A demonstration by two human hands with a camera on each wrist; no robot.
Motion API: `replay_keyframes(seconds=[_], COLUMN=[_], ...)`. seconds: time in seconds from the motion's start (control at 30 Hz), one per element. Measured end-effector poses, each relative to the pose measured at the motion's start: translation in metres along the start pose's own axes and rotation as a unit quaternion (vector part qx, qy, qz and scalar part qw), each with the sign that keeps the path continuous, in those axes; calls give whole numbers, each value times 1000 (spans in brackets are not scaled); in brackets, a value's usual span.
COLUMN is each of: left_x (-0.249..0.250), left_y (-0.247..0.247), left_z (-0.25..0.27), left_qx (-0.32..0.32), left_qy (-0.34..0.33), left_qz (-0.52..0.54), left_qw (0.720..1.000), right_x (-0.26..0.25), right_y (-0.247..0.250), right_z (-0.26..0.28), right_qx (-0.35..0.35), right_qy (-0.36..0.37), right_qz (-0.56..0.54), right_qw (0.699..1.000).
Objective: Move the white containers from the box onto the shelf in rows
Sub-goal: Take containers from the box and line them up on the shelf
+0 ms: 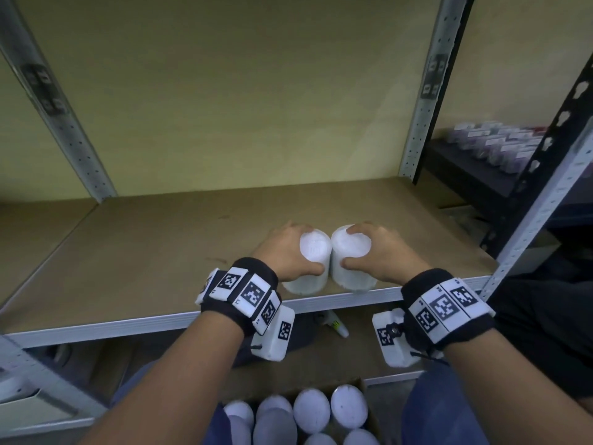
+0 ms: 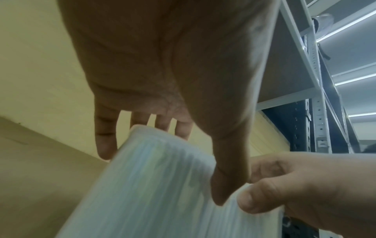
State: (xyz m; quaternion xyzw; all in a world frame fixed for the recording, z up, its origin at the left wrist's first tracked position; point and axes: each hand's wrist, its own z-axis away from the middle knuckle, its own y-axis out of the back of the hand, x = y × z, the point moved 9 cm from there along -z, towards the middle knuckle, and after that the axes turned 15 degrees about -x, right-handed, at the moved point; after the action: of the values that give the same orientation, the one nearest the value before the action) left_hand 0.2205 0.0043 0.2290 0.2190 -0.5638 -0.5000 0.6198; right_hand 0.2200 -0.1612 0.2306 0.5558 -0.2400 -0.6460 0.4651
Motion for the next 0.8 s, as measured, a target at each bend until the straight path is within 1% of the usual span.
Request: replay_keyframes(seconds=[0.13, 0.2, 0.3, 0.4, 0.47, 0.6, 0.8], left_x=[1, 3, 9, 12, 15, 21, 17], left_y=[-3, -2, 4, 12, 15, 9, 5], left_z=[2, 7, 18, 30, 36, 41, 39], left_qx=[-17, -17, 13, 55, 74, 71, 83], left_qy=[0, 0, -11, -25, -35, -42, -39], left_qz=[-14, -33, -51, -49, -52, -58, -53], left_qw=[1000, 999, 999, 997, 995, 995, 994], right_x=[-2, -2, -4, -7, -10, -17, -18], right_y=[0, 1, 6, 13, 14, 9, 9], right_z=[3, 7, 16, 27, 31, 35, 28], right_qx=[-3, -8, 6, 32, 32, 16, 24], right_qy=[8, 1, -9, -8, -1, 15, 4], right_qz=[6, 23, 59, 60, 63, 81, 93], right_qw=[1000, 1000, 998, 998, 997, 997, 995])
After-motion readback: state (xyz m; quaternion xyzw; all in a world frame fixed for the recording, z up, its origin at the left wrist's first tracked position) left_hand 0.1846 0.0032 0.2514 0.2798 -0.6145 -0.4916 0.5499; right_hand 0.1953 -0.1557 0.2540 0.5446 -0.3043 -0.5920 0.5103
